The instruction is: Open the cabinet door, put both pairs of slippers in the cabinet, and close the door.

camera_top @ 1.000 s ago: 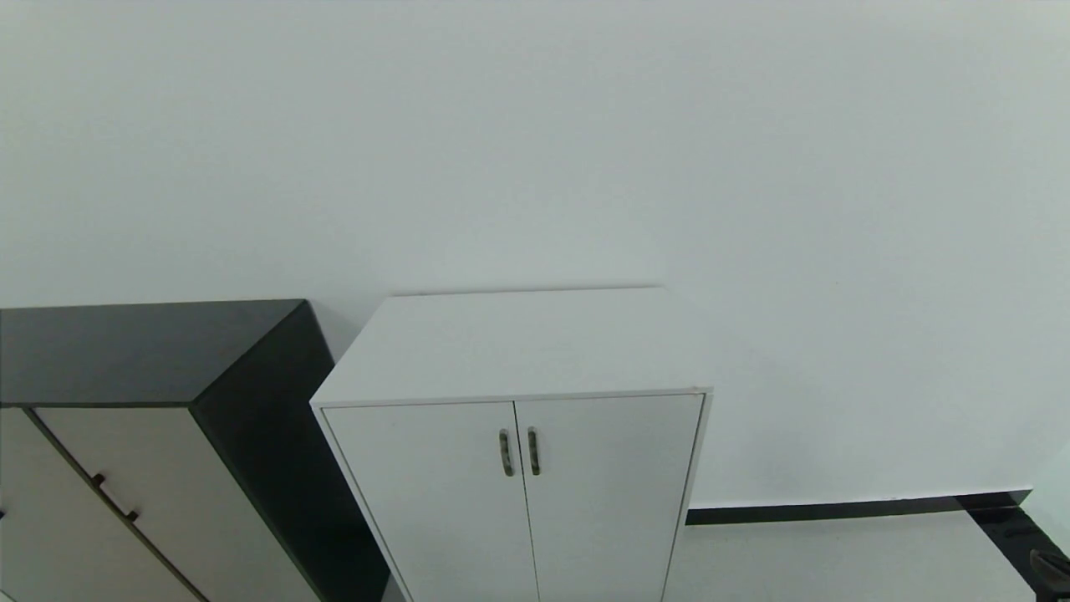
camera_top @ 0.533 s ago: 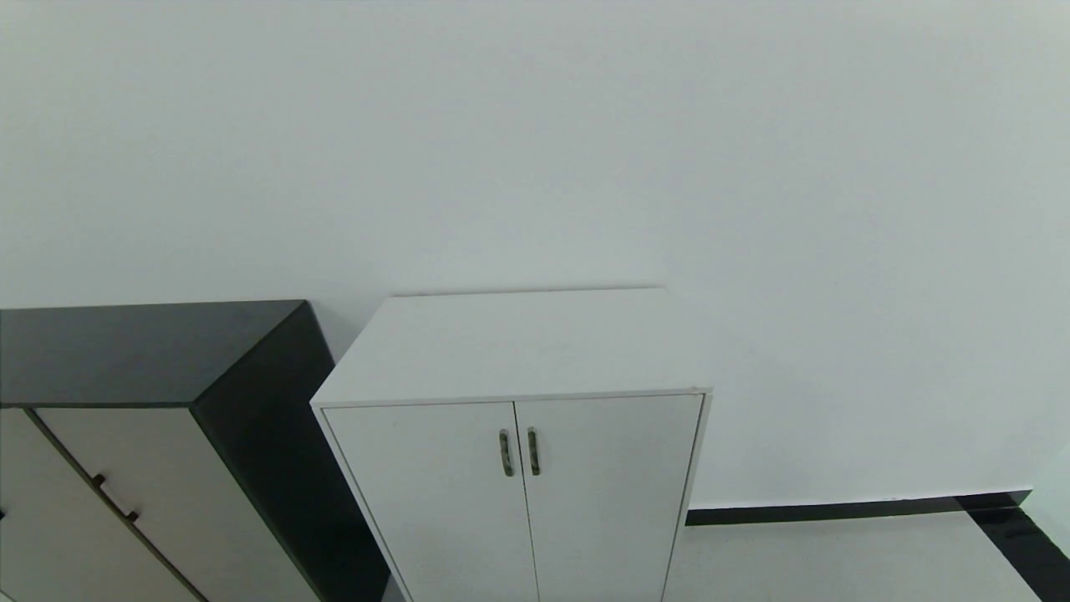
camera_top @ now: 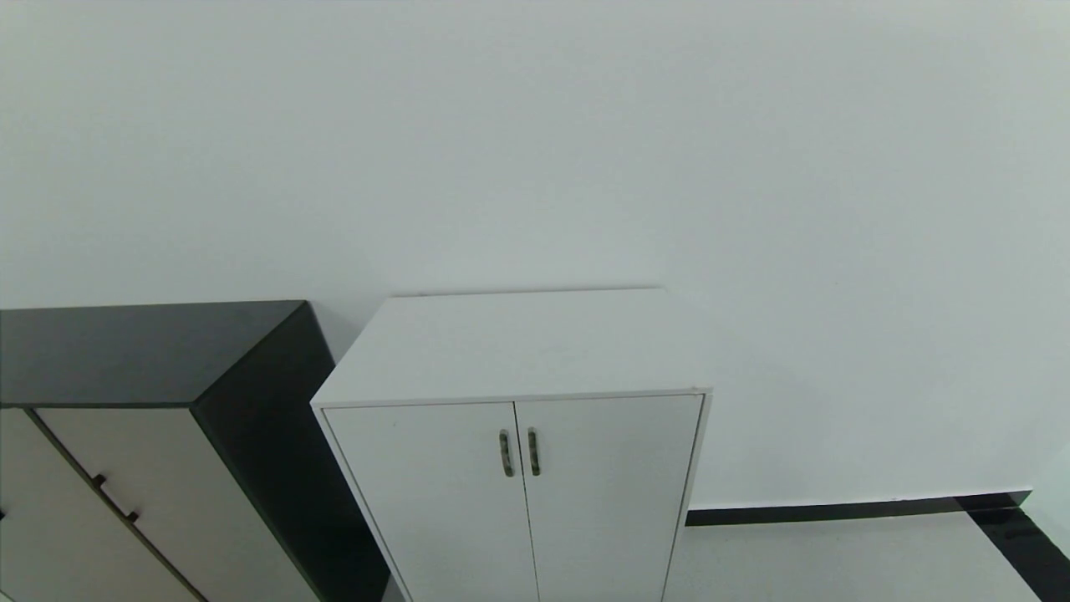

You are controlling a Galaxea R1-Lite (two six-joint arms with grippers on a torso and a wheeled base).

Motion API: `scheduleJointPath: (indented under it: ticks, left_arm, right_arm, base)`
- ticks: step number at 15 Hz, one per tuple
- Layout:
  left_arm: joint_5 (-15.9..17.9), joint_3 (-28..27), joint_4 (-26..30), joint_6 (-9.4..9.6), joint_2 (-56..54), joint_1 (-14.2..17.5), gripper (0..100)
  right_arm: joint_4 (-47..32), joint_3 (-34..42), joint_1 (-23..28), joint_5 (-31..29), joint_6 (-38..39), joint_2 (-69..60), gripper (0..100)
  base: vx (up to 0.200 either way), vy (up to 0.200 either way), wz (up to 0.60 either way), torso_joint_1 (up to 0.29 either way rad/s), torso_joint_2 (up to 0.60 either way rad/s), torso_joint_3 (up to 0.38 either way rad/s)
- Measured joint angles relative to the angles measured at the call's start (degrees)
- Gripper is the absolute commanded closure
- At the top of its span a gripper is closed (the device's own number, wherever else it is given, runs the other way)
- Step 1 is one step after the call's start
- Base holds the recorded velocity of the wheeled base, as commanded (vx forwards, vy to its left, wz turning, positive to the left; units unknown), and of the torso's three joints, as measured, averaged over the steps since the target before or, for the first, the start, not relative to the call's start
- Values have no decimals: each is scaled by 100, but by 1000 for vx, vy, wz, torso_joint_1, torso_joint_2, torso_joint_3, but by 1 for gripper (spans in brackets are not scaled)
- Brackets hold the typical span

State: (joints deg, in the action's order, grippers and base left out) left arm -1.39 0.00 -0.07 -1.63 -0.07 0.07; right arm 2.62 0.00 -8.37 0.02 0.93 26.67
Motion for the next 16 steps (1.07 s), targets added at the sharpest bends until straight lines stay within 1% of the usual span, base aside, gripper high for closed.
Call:
scheduleJointPath:
  ticks: [4,5,9,11,12,14,16]
  left_arm:
    - [0,0,0,-2,0,0,100]
    - [0,0,0,0,0,0,100]
    - [2,0,0,-2,0,-2,100]
    - [0,0,0,-2,0,0,100]
    - [0,0,0,0,0,0,100]
    - [0,0,0,2,0,-5,100]
    - [0,0,0,-2,0,-2,100]
  right_arm:
    - [-57,0,-1078,-128,290,-236,100]
    - [-82,-5,-1215,-139,308,-291,100]
    - [-128,-38,-1243,-796,299,-400,100]
    - [-128,-49,-1146,-817,297,-488,100]
    - [-132,-51,-1119,-749,279,-608,100]
    - [-252,-35,-1067,-177,-126,-901,100]
    - [-272,-21,-925,-102,-227,-978,100]
  base:
    - [0,0,0,0,0,0]
    - [0,0,0,0,0,0]
    - [0,0,0,0,0,0]
    - [0,0,0,0,0,0]
    - [0,0,0,0,0,0]
    - [0,0,0,0,0,0]
    - [0,0,0,0,0,0]
